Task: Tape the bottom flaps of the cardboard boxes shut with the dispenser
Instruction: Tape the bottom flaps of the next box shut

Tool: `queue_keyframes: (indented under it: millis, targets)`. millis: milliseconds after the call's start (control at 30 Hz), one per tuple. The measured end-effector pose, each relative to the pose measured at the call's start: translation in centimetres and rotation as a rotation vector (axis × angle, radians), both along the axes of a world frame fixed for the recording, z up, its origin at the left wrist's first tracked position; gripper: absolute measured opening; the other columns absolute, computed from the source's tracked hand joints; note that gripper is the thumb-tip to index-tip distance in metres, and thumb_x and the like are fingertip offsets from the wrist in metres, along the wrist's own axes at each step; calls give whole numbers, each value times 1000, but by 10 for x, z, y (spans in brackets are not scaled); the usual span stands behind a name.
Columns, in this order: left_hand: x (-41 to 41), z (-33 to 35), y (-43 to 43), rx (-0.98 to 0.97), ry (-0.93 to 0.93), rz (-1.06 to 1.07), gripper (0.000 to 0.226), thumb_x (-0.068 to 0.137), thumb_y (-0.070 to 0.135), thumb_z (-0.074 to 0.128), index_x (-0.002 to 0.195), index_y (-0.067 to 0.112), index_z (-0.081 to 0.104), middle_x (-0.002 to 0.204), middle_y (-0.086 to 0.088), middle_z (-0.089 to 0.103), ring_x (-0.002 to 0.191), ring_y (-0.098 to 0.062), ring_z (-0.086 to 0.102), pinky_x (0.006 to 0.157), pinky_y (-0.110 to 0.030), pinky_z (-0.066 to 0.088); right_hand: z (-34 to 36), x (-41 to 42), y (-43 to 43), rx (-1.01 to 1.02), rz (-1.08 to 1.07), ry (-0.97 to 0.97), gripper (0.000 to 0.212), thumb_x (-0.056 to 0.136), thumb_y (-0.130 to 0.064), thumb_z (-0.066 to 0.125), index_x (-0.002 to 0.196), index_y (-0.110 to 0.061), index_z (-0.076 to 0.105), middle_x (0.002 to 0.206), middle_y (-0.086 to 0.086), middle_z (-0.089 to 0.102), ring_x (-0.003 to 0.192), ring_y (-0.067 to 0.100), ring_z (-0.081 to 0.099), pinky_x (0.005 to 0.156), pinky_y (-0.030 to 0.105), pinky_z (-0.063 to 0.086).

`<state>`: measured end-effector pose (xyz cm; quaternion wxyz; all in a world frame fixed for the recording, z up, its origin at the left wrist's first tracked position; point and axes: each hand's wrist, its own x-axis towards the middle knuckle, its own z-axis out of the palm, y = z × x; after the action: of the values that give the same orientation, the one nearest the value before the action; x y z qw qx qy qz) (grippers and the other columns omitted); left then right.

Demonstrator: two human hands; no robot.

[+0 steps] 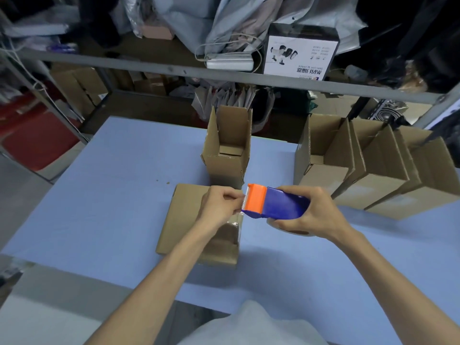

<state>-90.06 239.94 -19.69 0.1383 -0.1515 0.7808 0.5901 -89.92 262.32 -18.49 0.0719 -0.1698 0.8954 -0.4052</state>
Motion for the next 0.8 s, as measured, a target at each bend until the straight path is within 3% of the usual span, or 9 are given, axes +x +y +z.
queue_keyframes:
  millis: [67,167,300,367,500,667,800]
  targets:
    - [-2,-2,-1,-90,-6,-2,9,84,6,68,86,9,76,86,-4,74,81,-18,70,73,-29,59,-2,-2,-1,19,31,1,74,58,-45,88,123,-27,57,111,-20,63,98,4,61,68,13,54]
    - [-8,-7,-5,-170,-65,30,24,83,-1,61,68,14,71,80,-3,71,74,-17,68,66,-29,58,-3,-5,-2,69,94,22,72,60,-50,86,122,-30,57,109,-22,63,98,1,60,69,13,53]
    - [-13,-14,-5,-258,-62,4,33,79,-2,62,54,20,66,69,0,69,77,-22,70,74,-38,61,-7,-6,-4,95,149,14,68,62,-51,84,121,-33,56,101,-34,58,99,-6,58,66,5,49]
    - [-14,-18,-9,-310,-68,-16,26,80,6,69,56,16,68,66,2,69,76,-17,68,75,-37,60,-11,-4,-1,109,161,4,65,63,-52,83,120,-35,55,97,-40,55,100,-9,56,64,3,47]
    - [-16,-26,-39,-419,-34,-3,23,79,12,72,57,8,68,52,4,62,58,-11,59,73,-35,56,-18,-2,20,202,100,30,64,59,-54,81,116,-35,58,95,-30,62,88,-8,59,62,6,46]
    - [-16,-31,-39,-393,-14,-70,17,81,13,71,64,15,70,62,1,68,74,-19,66,79,-38,57,-23,-8,27,329,87,16,59,58,-55,79,111,-36,60,85,-28,59,75,-11,56,56,5,35]
    - [-21,-42,-36,-376,21,-62,18,79,15,74,64,22,69,59,5,67,66,-15,63,73,-32,56,-30,-20,27,376,97,0,60,60,-55,78,112,-34,58,88,-21,61,76,2,58,60,14,46]
